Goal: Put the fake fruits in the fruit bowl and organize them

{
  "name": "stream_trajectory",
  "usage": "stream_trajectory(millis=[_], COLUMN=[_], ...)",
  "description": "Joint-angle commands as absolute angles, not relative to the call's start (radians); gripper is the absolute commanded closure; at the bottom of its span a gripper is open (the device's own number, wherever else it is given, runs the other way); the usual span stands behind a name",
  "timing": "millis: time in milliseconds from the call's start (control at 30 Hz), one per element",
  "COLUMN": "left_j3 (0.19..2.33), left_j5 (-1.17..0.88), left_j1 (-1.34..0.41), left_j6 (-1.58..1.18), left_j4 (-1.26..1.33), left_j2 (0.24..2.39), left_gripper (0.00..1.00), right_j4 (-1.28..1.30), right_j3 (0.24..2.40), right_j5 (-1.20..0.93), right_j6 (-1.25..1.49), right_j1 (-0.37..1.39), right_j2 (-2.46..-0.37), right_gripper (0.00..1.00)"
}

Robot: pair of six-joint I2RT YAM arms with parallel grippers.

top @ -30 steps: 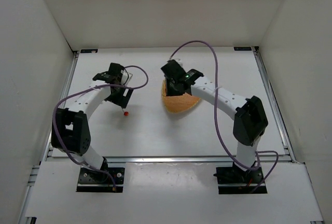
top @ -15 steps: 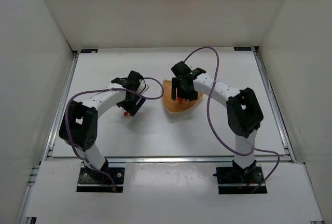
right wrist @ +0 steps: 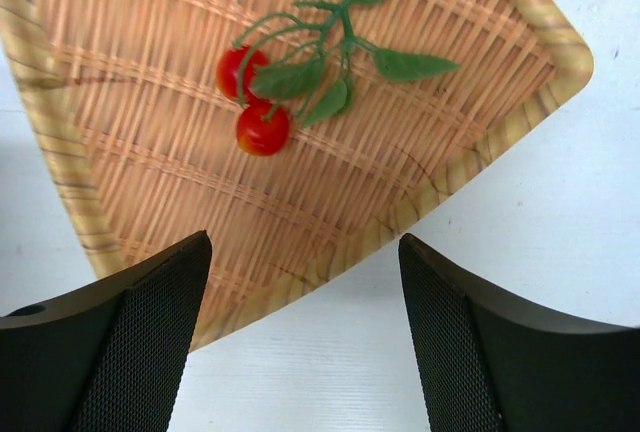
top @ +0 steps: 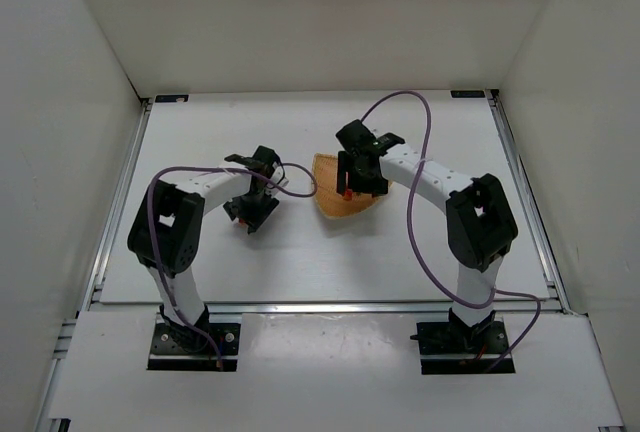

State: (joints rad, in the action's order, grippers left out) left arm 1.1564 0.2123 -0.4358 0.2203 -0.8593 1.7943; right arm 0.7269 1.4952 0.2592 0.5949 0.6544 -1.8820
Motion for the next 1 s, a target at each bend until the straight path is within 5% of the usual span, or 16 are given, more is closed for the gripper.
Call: stream_trajectory(millis=[0, 967], left_j3=[1.172, 1.230], left_j5=[0.192, 0.192], left_j1=[-0.439, -0.430], left_j6=[0.218, 0.219], left_j4=[-0.841, -0.804], left_j2=[1.798, 1.858], left_gripper=[0.33, 0.52], right_j4=[0.732, 0.732], right_j3=[1.473, 1.413], right_j5=[0.278, 0.305], right_j6=[0.597, 0.606], right_j1=[0.650, 0.650], right_j2=[-1.827, -1.799], right_gripper=[0.20, 0.23])
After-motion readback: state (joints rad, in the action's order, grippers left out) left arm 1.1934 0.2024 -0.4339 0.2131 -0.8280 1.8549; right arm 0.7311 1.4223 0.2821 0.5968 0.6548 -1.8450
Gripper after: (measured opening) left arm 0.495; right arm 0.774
